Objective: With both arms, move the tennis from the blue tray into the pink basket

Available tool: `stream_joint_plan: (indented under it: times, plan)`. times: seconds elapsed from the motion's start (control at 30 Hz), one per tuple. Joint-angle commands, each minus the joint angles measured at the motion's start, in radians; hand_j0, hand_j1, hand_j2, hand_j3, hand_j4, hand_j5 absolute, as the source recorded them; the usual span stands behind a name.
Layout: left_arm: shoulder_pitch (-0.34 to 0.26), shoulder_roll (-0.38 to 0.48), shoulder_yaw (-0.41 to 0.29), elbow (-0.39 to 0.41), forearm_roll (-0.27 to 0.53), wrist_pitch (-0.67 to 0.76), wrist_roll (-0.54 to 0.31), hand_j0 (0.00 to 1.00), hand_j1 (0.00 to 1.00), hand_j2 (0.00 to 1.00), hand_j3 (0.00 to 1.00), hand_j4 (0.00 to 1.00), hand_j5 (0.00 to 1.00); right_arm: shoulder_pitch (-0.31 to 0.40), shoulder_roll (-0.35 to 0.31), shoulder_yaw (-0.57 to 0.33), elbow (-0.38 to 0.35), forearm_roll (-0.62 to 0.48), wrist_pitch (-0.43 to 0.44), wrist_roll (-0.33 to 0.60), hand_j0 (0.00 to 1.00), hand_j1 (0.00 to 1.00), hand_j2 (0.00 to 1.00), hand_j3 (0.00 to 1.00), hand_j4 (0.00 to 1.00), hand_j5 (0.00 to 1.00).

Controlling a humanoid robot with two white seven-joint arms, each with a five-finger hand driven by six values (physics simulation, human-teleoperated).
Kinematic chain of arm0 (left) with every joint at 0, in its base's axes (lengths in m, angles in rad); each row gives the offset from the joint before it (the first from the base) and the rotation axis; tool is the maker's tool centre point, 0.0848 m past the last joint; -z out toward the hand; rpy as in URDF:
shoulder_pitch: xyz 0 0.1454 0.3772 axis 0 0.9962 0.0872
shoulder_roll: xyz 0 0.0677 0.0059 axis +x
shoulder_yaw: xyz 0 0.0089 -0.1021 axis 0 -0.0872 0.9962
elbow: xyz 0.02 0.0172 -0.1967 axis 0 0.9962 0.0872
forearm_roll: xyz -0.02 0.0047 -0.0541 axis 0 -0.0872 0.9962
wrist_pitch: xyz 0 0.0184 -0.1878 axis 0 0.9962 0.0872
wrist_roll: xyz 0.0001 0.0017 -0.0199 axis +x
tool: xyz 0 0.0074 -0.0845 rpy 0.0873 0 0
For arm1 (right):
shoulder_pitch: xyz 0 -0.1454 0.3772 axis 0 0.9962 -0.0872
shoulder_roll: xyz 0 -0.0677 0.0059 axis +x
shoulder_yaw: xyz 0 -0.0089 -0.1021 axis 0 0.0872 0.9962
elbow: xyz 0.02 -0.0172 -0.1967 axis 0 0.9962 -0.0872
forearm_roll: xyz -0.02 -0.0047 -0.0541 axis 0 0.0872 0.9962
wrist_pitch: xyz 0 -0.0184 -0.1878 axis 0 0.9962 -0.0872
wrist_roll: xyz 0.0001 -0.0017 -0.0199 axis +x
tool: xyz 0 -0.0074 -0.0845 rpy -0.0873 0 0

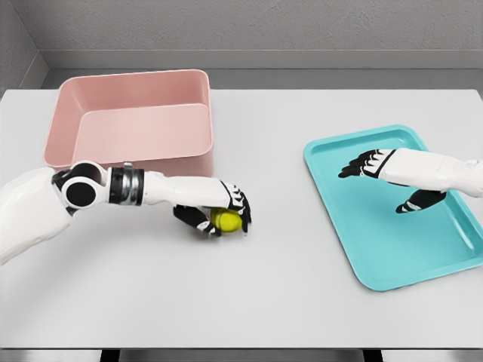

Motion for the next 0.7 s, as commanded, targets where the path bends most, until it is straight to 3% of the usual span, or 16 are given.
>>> stream_joint_plan:
  times: [0.0, 0.53, 0.67]
  plan:
    - [0.000, 0.001, 0.003, -0.002, 0.010, 0.002, 0.002, 0.58, 0.58, 0.58, 0.58, 0.58, 0.58, -0.002, -0.001, 0.000, 0.000, -0.007, 0.002, 0.000, 1.00, 1.00, 1.00, 1.00, 1.00, 1.00]
    - [-0.046, 0.002, 0.040, -0.012, 0.023, 0.002, 0.048, 0.59, 0.59, 0.59, 0.59, 0.59, 0.59, 0.000, -0.001, 0.000, 0.000, -0.007, 0.002, 0.000, 1.00, 1.00, 1.00, 1.00, 1.00, 1.00]
    - [-0.044, 0.010, 0.077, -0.018, 0.023, 0.002, 0.048, 0.59, 0.59, 0.59, 0.59, 0.59, 0.59, -0.002, -0.001, 0.000, 0.000, -0.007, 0.002, 0.000, 1.00, 1.00, 1.00, 1.00, 1.00, 1.00]
